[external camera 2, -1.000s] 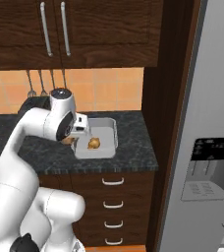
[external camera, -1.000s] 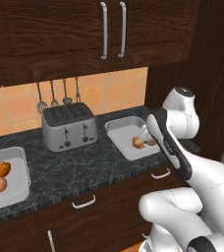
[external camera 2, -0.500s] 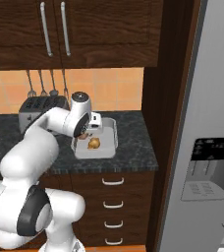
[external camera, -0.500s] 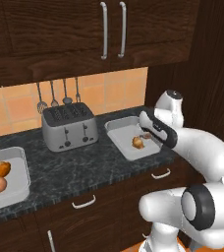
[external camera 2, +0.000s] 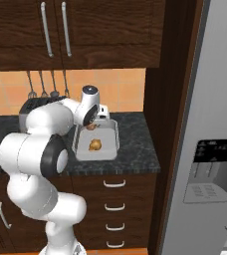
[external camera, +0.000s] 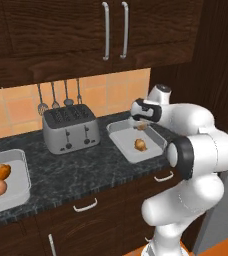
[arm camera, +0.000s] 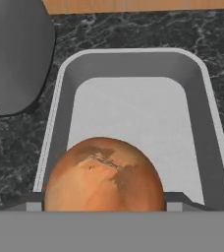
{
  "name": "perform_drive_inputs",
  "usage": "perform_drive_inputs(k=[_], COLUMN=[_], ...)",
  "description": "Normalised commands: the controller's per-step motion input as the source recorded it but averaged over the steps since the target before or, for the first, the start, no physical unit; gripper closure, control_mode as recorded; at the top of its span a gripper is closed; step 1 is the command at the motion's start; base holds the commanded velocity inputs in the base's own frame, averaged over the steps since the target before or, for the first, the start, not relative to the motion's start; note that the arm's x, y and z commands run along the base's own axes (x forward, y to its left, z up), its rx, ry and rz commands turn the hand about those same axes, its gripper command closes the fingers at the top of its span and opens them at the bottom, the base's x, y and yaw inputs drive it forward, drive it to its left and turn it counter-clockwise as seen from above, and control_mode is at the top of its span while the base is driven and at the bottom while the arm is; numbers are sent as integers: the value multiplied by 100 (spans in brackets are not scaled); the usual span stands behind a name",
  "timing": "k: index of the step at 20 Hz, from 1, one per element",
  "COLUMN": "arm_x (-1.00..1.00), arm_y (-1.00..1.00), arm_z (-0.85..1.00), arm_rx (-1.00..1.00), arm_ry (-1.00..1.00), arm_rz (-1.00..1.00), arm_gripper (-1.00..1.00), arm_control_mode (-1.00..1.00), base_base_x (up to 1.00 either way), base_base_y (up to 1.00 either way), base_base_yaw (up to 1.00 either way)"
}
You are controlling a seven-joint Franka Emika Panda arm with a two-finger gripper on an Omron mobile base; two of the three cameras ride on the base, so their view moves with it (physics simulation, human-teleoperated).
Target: Place one onion and one chicken drumstick in each tupperware on the nearby counter, to pack two identical lunches.
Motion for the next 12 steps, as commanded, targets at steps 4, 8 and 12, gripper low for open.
perform_drive_inputs(k=[4,8,12], arm_x=[99,65,48], arm_y=[0,0,-4], arm_z=[-43,-94,-23], arm_rx=[0,-1,-1], arm_ry=[10,6,-11], arm_rz=[6,10,0], arm_gripper=[100,-100,-100], arm_control_mode=[-100,-100,-100], base_base_x=[0,0,0], base_base_y=[0,0,0], base_base_yaw=[0,0,0])
